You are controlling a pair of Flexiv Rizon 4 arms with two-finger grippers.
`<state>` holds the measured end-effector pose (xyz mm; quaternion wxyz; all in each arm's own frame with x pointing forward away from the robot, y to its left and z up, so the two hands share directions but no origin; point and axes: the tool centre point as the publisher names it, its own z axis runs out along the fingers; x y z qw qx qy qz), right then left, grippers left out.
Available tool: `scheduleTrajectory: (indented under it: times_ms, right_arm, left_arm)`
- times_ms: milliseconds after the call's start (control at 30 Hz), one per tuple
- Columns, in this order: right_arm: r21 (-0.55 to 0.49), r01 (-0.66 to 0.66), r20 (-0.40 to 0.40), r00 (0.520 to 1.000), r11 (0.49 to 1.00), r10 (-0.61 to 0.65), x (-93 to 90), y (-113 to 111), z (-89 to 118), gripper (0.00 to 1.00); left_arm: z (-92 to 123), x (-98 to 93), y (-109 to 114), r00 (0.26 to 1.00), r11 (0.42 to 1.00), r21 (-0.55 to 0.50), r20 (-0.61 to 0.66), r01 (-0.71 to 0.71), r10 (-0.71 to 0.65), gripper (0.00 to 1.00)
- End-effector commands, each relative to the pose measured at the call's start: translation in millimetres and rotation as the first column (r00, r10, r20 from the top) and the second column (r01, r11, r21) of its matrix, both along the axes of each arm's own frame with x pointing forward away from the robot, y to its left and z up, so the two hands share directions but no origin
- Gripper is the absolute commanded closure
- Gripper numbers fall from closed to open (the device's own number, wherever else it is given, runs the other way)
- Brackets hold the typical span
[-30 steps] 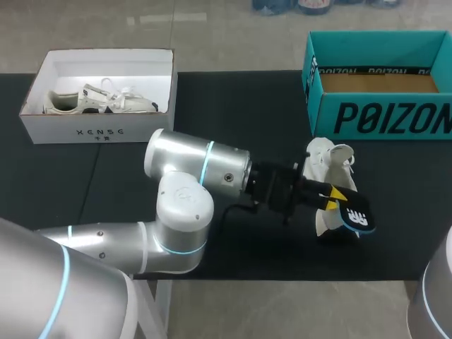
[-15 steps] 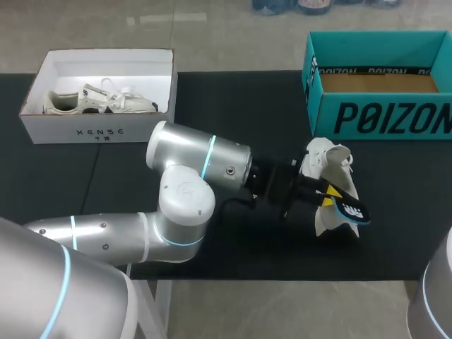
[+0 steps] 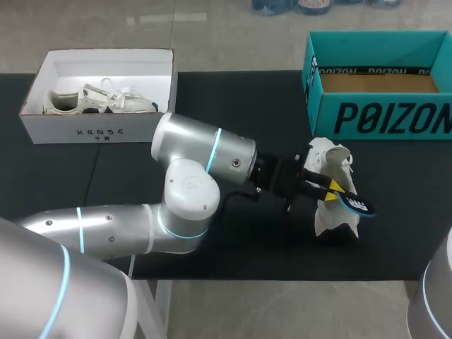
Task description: Take the shoe out of the shoebox, open the shoe tongue, remove and reinsert the insole, then place the shoe into the shoebox
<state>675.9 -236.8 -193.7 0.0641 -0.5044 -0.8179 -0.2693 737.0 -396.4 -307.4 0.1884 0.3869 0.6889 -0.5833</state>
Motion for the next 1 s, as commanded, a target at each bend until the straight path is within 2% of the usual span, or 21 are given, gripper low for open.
scheduleTrajectory:
  times_ms: [33, 267, 533, 667, 700, 733, 767, 833, 933, 1000]
  right_arm:
    - [-0.002, 0.001, 0.001, 1.0, 1.0, -0.001, -1.2, 0.1, -0.2, 0.0]
    - [-0.002, 0.001, 0.001, 1.0, 1.0, -0.001, -1.2, 0.1, -0.2, 0.0]
    - [-0.002, 0.001, 0.001, 1.0, 1.0, -0.001, -1.2, 0.1, -0.2, 0.0]
    - [-0.002, 0.001, 0.001, 1.0, 1.0, -0.001, -1.2, 0.1, -0.2, 0.0]
    - [-0.002, 0.001, 0.001, 1.0, 1.0, -0.001, -1.2, 0.1, -0.2, 0.0]
    - [-0.002, 0.001, 0.001, 1.0, 1.0, -0.001, -1.2, 0.1, -0.2, 0.0]
    - [-0.002, 0.001, 0.001, 1.0, 1.0, -0.001, -1.2, 0.1, -0.2, 0.0]
    - [-0.002, 0.001, 0.001, 1.0, 1.0, -0.001, -1.2, 0.1, -0.2, 0.0]
    - [-0.002, 0.001, 0.001, 1.0, 1.0, -0.001, -1.2, 0.1, -0.2, 0.0]
    - [-0.002, 0.001, 0.001, 1.0, 1.0, -0.001, -1.2, 0.1, -0.2, 0.0]
  left_arm:
    - [-14.0, 3.4, -18.6, 1.0, 0.999, -0.035, 0.001, -0.013, 0.013, 1.0]
    - [-23.4, 14.9, -19.2, 0.999, 0.999, -0.015, 0.001, -0.047, 0.047, 1.0]
    - [-17.7, 30.1, -13.8, 0.995, 0.995, 0.032, 0.034, -0.093, 0.092, 1.0]
    - [-16.1, 30.1, -8.2, 0.995, 0.993, 0.064, 0.021, -0.098, 0.097, 1.0]
    - [-16.4, 28.6, -6.9, 0.995, 0.993, 0.071, 0.016, -0.098, 0.097, 0.73]
    - [-16.7, 27.0, -5.7, 0.995, 0.993, 0.075, 0.012, -0.095, 0.094, 0.57]
    - [-16.6, 25.2, -4.8, 0.996, 0.993, 0.077, 0.009, -0.095, 0.094, 0.52]
    - [-16.0, 21.3, -3.2, 0.996, 0.992, 0.082, 0.004, -0.094, 0.094, 0.15]
    - [-14.3, 18.0, -2.5, 0.996, 0.992, 0.082, 0.002, -0.092, 0.092, 0.18]
    - [-11.1, 15.5, -2.7, 0.996, 0.993, 0.08, 0.002, -0.091, 0.091, 0.33]
